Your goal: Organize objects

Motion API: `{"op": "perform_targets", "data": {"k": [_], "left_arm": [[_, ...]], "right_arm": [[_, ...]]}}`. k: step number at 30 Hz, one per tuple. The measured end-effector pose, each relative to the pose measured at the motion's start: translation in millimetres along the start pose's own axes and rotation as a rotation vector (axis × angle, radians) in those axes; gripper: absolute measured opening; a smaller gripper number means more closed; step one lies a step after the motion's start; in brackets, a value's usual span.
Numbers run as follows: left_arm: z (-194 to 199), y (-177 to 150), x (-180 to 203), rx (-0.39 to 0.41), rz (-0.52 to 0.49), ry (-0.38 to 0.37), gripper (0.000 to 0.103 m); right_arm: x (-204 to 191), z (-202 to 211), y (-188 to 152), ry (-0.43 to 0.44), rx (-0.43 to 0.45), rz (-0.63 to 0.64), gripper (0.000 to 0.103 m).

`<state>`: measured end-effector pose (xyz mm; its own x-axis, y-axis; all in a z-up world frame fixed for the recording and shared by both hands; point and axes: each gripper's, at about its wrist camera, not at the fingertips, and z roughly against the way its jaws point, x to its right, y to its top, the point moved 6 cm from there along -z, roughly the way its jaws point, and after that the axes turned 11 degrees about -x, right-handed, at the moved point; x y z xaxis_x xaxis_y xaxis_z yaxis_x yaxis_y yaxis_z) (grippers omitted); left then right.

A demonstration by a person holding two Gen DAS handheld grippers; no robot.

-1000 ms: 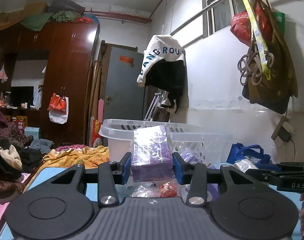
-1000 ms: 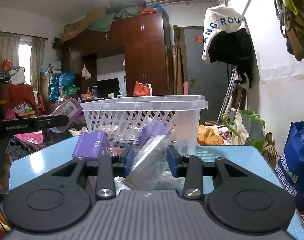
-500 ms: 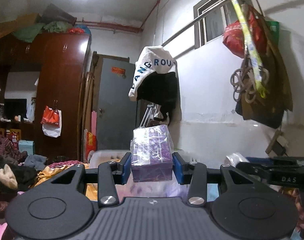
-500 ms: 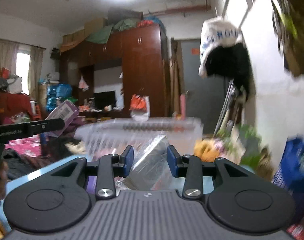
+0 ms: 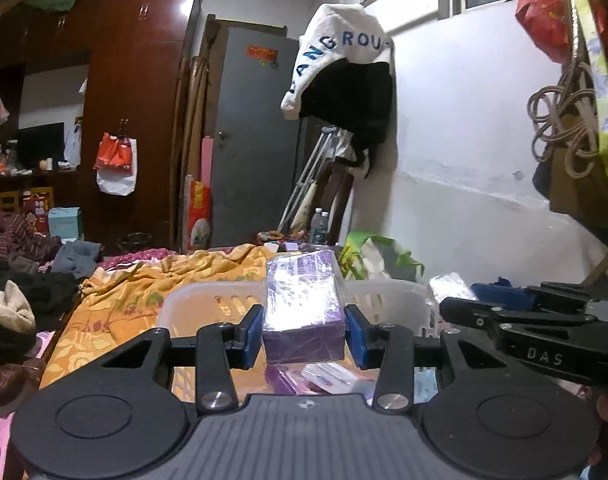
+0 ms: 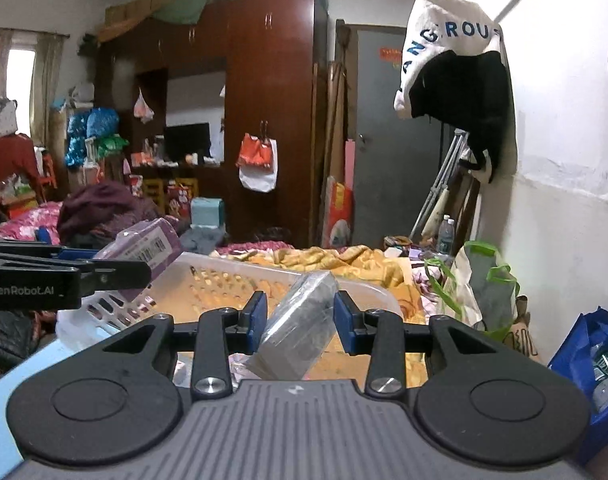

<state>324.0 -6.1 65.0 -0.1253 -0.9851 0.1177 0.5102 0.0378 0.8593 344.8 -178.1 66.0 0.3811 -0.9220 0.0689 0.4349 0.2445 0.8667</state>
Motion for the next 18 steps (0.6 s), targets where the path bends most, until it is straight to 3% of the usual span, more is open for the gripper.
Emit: {"op": "perform_targets", "data": {"k": [1,2,3,4,5,8,11,14,18], "left_arm": [[-1.2,1.1,-1.6,0.012,-0.002,0.024,0.049],[-1.1,2.1,-4.3,0.027,-0.002,0.053,0.065],[-2.1,2.6,-7.3,0.032,0.001,0.077,0.09],[-2.2,2.2,-11.2,0.032,0.011,0.09,0.095],[-0.5,2.0,-13.2,0.035,0.019,0.083,0.095],[16.1,-5.1,-17.7,0.052,0.043,0.01,0.095],[46.5,-32.3,-13.1,0.071,0.031,-0.035,0.095],[66.0,-73.8,0.3,0.056,-0.01,-0.07,0.095],[79.6,-130.2,12.5,0.059,0.0,-0.137,0.095]], "right_arm": [[-0.2,0.2,0.6,-0.006,0.004,0.002,0.04],[-0.9,2.3,1.7,-0.007,0.016,0.009,0.042],[-1.8,4.3,3.6,-0.012,0.033,0.022,0.059],[-2.5,5.7,3.4,-0.022,0.033,0.033,0.077],[-0.5,6.2,4.4,-0.037,0.029,0.041,0.103],[1.0,29.1,-1.6,-0.042,0.091,0.047,0.103],[6.2,50.2,-24.5,0.066,0.073,-0.025,0.103],[6.1,69.6,-69.1,0.128,0.065,-0.063,0.103],[-7.7,84.3,-136.6,0.098,0.034,-0.066,0.103]]}}
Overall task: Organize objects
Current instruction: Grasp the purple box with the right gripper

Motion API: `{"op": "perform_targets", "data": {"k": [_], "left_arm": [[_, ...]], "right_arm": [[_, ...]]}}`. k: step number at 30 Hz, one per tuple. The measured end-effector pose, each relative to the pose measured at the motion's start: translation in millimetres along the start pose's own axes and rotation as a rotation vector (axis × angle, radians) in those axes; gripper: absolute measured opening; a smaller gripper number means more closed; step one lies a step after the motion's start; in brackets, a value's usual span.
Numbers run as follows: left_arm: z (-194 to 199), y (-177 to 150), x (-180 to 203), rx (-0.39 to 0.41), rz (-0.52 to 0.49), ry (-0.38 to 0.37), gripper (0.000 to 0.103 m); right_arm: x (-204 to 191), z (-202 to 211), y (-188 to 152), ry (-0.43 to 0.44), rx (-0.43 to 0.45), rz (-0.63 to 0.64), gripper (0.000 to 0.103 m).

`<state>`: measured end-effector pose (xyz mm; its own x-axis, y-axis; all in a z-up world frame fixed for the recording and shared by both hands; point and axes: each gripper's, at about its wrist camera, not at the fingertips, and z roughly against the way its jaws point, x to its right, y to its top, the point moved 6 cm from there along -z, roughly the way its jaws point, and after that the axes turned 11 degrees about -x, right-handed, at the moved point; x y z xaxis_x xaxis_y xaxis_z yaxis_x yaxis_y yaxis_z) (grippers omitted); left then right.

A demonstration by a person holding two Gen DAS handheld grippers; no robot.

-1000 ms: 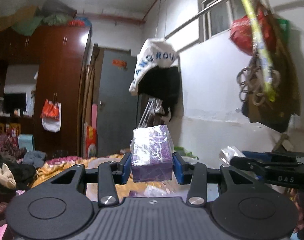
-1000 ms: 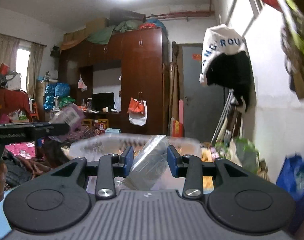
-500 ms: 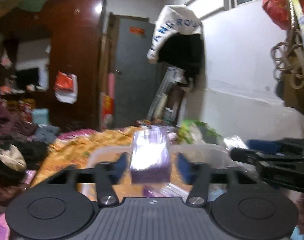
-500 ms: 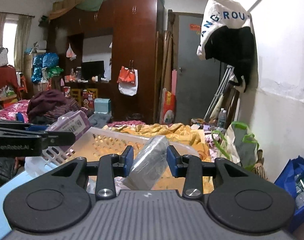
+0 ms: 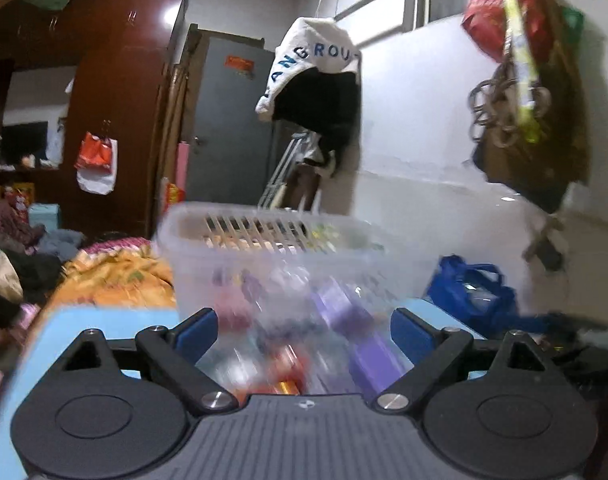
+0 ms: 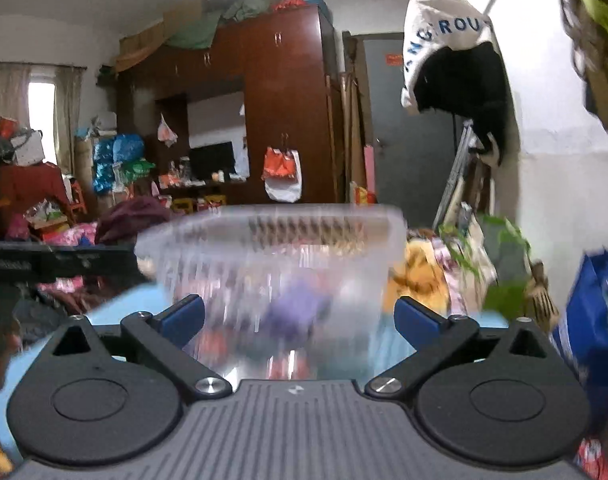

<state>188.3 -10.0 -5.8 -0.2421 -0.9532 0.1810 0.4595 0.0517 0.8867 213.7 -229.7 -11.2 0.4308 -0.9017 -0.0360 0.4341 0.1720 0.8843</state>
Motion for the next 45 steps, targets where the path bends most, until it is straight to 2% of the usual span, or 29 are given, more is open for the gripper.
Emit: {"op": "perform_targets", "data": {"k": [2,4,6,8,11,12,13,14,19,21,23,25,27,31,40,45], "left_arm": [[8.6,-20.5,-2.6,0.027,0.023,-0.036,0.095],[15.0,-30.6,-7.1,0.044,0.021,-0.001,0.095],[21.7,-29.4,-11.8,0.071,0.007,0.061,0.095],[26.0,-23.9,-16.2,0.093,0.024,0.074,0.095],[23.5,-19.7,-20.3,0.078,0.046,0.045,0.095],[20.5,-18.2,-19.4,0.07,0.051,0.043,0.095],[18.2,-18.9,-17.5,0.063,0.052,0.042,0.095],[15.0,-19.2,-13.1,0.056,0.049,0.035,0.095],[-9.7,-23.3,16.3,0.003,0.011,-0.002,0.095],[-20.0,-21.8,27.3,-0.018,-0.014,0.005,0.095],[-31.8,-23.0,35.0,-0.045,-0.049,0.049,0.095],[-41.0,-25.0,36.6,-0.086,-0.047,0.086,0.091],[-42.2,-27.8,40.8,-0.098,-0.061,0.049,0.069],[-28.9,-31.5,40.8,-0.042,-0.096,0.106,0.067],[8.6,-27.8,16.5,0.103,-0.074,0.076,0.067],[13.4,-29.5,9.0,0.123,-0.068,0.048,0.067]], "right_arm": [[-5.6,10.4,-22.7,0.016,0.025,-0.021,0.103],[-17.7,14.3,-36.7,0.081,0.037,-0.067,0.103],[-40.2,11.9,-35.1,0.128,0.015,0.003,0.103],[-62.8,10.7,-30.4,0.126,0.057,0.074,0.103],[-84.9,-2.8,-25.3,0.095,0.038,0.141,0.103],[-87.4,-8.3,-24.2,0.089,0.026,0.145,0.099],[-87.9,-12.3,-23.6,0.09,0.011,0.142,0.091],[-86.5,-13.6,-23.8,0.098,0.007,0.134,0.072],[-69.9,8.7,-33.8,0.095,0.022,0.128,0.072],[-58.8,16.9,-37.7,0.073,0.035,0.115,0.072],[-44.5,18.0,-34.0,0.071,0.043,0.083,0.072],[-34.2,17.0,-30.8,0.062,0.05,0.047,0.072],[-31.0,13.7,-28.9,0.056,0.052,0.038,0.072],[-33.6,4.8,-29.8,0.049,0.046,0.044,0.073],[-29.3,8.2,-27.4,0.008,0.102,0.034,0.073],[-30.5,1.4,-29.5,0.009,0.086,0.041,0.072]]}}
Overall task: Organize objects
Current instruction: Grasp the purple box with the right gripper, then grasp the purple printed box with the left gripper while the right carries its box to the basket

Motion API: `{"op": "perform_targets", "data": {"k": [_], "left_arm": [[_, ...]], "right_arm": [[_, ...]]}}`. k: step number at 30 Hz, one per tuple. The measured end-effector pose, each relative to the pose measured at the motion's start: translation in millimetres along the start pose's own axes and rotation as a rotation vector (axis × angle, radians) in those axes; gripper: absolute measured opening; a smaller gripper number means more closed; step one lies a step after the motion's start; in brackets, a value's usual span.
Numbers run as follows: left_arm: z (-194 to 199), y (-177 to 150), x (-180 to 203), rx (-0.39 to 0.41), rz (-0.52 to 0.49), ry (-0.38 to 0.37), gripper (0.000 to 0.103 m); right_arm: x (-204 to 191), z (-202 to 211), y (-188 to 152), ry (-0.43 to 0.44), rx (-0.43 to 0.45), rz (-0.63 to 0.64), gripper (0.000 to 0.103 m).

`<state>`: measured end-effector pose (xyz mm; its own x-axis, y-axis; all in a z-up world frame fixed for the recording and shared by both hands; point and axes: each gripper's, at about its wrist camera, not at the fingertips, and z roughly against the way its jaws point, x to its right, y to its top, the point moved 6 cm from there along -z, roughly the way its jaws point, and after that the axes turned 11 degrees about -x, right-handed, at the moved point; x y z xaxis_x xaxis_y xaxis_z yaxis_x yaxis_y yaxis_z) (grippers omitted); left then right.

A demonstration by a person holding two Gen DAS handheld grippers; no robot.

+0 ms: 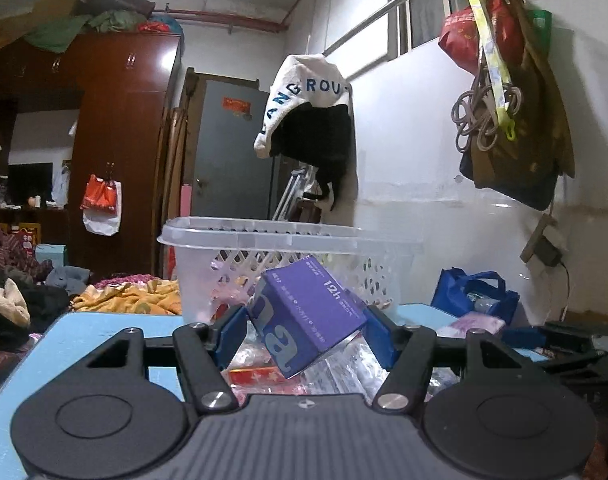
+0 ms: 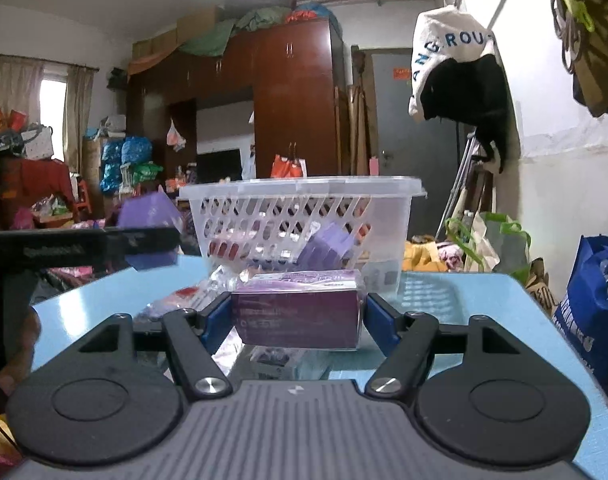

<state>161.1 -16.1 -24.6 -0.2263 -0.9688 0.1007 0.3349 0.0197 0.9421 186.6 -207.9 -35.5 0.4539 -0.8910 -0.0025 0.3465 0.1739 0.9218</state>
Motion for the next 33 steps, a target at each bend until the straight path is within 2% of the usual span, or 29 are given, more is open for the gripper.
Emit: {"op": "perform_targets", "data": {"k": [7,20,23,27,30,33], "left_arm": [[1.8,-2.5,6.3,0.016,-0.04,-0.005,0.067],[8.1,3.7,3.1,0.036,-0.017,0.01,0.068],[18.4,28.3,0.4,0.076,-0.015,0.032,0.068],[11.6,88.3,-4.8,0.087,-0.04,0.091,0.068],[-21.5,136.1,-14.9,0.019,-0.023,0.137,0.068],[-61.9,164.8,-24.7,-0.07,0.003,0.136,0.067]], "right_arm": [[-4.3,2.4,-2.4,-0.016,0.019,0.034,0.072],[-4.6,3.4,3.4,-0.028,0.018,0.02,0.072],[-3.1,8.2,20.2,-0.048,0.037,0.015,0.072],[-0.2,9.7,74.4,-0.107,0.08,0.018,0.072],[4.2,-11.7,127.3,-0.185,0.089,0.027,0.072],[14.5,-44.6,161.8,-0.196,0.042,0.001,0.072]]}}
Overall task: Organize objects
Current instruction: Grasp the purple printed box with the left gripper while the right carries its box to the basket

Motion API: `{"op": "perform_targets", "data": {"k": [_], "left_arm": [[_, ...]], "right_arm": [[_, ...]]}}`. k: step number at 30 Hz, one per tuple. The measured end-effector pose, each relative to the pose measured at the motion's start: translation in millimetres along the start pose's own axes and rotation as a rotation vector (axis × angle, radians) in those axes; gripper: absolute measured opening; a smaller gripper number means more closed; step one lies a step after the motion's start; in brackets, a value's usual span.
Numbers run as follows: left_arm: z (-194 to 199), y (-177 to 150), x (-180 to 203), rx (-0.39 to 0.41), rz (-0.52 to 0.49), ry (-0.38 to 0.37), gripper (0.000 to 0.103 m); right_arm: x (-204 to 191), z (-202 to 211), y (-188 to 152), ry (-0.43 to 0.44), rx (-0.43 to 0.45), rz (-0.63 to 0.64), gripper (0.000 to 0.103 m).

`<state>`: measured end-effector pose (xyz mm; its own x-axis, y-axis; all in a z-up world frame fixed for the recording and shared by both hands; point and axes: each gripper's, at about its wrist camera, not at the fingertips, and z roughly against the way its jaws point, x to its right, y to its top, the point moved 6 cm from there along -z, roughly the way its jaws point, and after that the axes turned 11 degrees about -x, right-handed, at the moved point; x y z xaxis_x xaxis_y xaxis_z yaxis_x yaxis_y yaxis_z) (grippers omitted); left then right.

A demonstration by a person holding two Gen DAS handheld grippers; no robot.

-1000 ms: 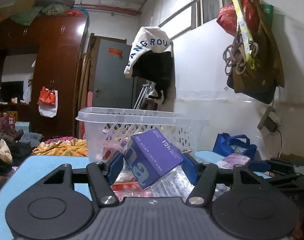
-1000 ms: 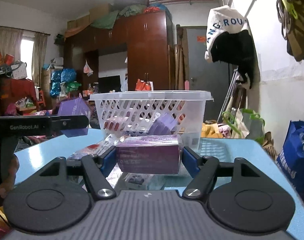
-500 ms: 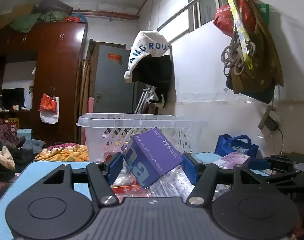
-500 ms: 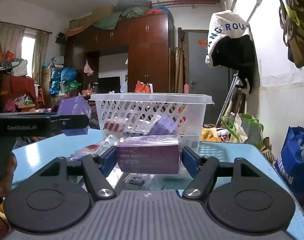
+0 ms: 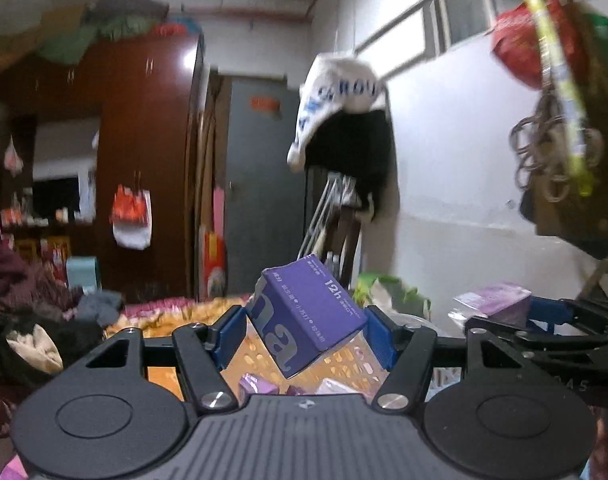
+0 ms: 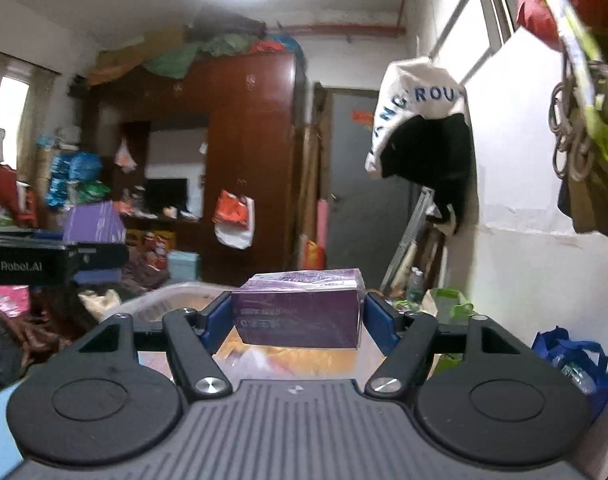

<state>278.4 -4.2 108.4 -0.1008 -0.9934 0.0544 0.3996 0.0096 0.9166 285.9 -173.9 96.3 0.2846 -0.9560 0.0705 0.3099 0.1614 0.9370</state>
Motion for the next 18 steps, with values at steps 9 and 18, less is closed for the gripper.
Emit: {"op": "perform_targets", "data": {"k": [9,18], "left_arm": [[-74.1,3.2,-10.7,-0.102,0.068,0.018,0.086],[-0.4,-73.7,-7.0,-0.06,0.032,-0.042,0.094]], "right_arm": [[0.4,-64.8,13.0,-0.053,-0.098,0.008,0.083],[6.8,-4.8,-41.8,0.01,-0.097,-0.046,0.103]]}}
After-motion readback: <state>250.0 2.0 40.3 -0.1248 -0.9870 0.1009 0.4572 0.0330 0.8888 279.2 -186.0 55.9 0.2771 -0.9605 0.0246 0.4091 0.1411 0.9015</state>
